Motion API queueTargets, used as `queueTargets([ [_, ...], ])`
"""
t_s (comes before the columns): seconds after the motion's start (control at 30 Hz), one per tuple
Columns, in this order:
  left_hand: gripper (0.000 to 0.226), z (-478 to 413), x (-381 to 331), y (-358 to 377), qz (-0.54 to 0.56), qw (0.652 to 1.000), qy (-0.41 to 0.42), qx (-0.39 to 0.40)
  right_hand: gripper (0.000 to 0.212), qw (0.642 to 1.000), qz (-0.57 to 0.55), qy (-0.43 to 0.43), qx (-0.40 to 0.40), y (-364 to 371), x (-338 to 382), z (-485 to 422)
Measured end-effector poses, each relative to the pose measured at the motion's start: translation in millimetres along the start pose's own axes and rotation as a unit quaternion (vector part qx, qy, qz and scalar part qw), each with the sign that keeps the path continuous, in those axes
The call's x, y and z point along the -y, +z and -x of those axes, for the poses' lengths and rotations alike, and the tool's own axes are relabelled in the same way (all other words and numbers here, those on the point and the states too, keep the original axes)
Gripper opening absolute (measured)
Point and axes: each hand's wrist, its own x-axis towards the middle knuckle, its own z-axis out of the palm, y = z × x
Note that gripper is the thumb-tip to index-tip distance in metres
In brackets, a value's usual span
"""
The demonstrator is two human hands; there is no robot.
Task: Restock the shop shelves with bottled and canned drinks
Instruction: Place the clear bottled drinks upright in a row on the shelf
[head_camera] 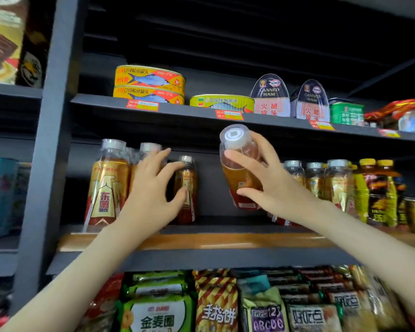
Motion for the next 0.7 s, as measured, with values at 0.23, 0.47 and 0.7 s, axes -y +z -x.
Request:
queueTargets([
  [0.23,0.069,79,-85,-35,0.496,0.832,-0.057,0.240,0.086,0.958,-0.272,0.044,-0.085,-14,116,77],
  [0.47,0.085,235,-98,-48,0.577,0.646,-0.320,0.383,0.070,0.771,-0.577,0.257,0.082,73,191,188],
  [0.7,0.096,353,-119,-68,0.304,0.713,-0.509,0.374,0.069,0.681,-0.557,0.452,0.146,162,264,251],
])
